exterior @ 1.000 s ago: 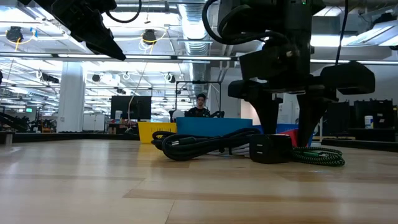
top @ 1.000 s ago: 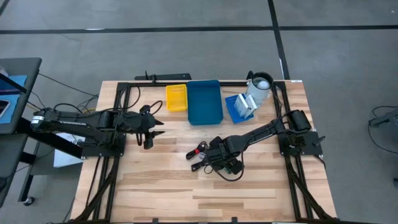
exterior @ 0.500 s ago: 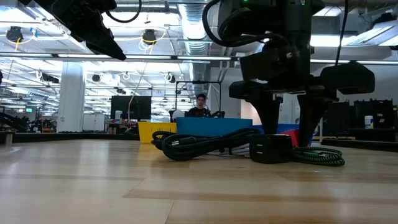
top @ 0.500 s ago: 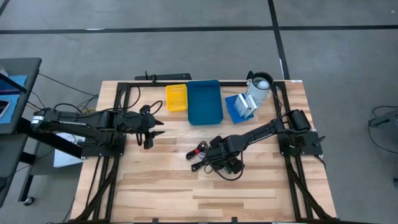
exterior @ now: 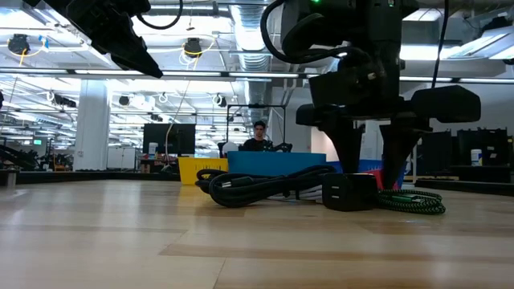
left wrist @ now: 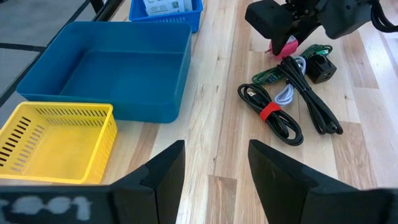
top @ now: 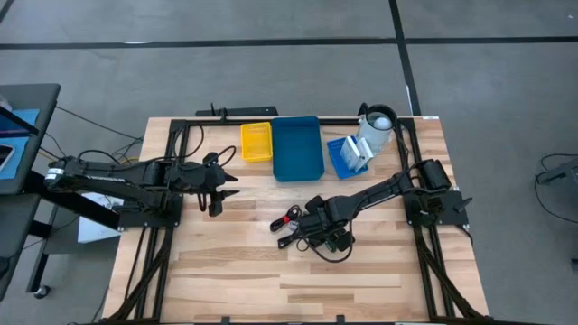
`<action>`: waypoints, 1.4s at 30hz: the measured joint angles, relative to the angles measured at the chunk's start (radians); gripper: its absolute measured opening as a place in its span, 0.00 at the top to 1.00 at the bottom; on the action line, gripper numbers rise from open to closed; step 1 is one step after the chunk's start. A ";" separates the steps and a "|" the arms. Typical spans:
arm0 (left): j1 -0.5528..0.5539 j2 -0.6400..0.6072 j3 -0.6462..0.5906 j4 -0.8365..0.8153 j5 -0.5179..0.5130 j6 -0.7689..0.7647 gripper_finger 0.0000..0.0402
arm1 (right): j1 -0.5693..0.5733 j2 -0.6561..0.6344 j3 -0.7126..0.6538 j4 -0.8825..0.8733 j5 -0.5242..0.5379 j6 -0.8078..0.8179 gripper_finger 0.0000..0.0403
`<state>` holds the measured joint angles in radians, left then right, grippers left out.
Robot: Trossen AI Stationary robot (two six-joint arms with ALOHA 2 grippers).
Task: Pick and place items into bin
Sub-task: Put the pink charger adapter into the yellow basket
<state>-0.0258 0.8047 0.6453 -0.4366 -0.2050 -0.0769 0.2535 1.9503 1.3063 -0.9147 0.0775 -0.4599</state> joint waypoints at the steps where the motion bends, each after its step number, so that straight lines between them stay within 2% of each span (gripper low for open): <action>1: 0.000 0.000 0.000 0.000 0.000 0.000 0.58 | 0.000 0.000 0.001 -0.002 0.000 0.000 0.56; 6: 0.000 0.000 0.000 0.000 0.000 0.000 0.58 | 0.000 0.000 0.025 -0.051 0.004 0.034 0.59; 13: 0.000 0.000 0.000 0.000 0.000 0.000 0.58 | 0.008 0.000 0.058 -0.097 0.056 0.042 0.53; 19: 0.000 0.000 0.000 0.001 0.000 0.000 0.58 | 0.008 0.000 0.106 -0.149 0.059 0.044 0.60; 24: 0.000 0.000 0.000 0.029 -0.001 0.001 0.58 | 0.007 0.000 0.171 -0.193 0.091 0.052 0.58; 29: 0.000 0.000 0.000 0.053 -0.010 0.001 0.58 | 0.006 -0.001 0.269 -0.232 0.144 0.040 0.54; 34: 0.000 0.000 0.000 0.084 -0.048 0.001 0.58 | -0.006 -0.002 0.401 -0.276 0.161 0.015 0.60; 39: 0.000 0.000 -0.049 0.224 -0.073 0.045 0.58 | -0.024 -0.002 0.548 -0.310 0.161 0.003 0.60; 42: 0.000 0.000 -0.069 0.303 -0.071 0.081 0.58 | -0.032 -0.002 0.634 -0.315 0.162 -0.016 0.56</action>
<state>-0.0257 0.8047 0.5763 -0.1332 -0.2760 0.0044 0.2218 1.9484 1.9398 -1.2297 0.2392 -0.4761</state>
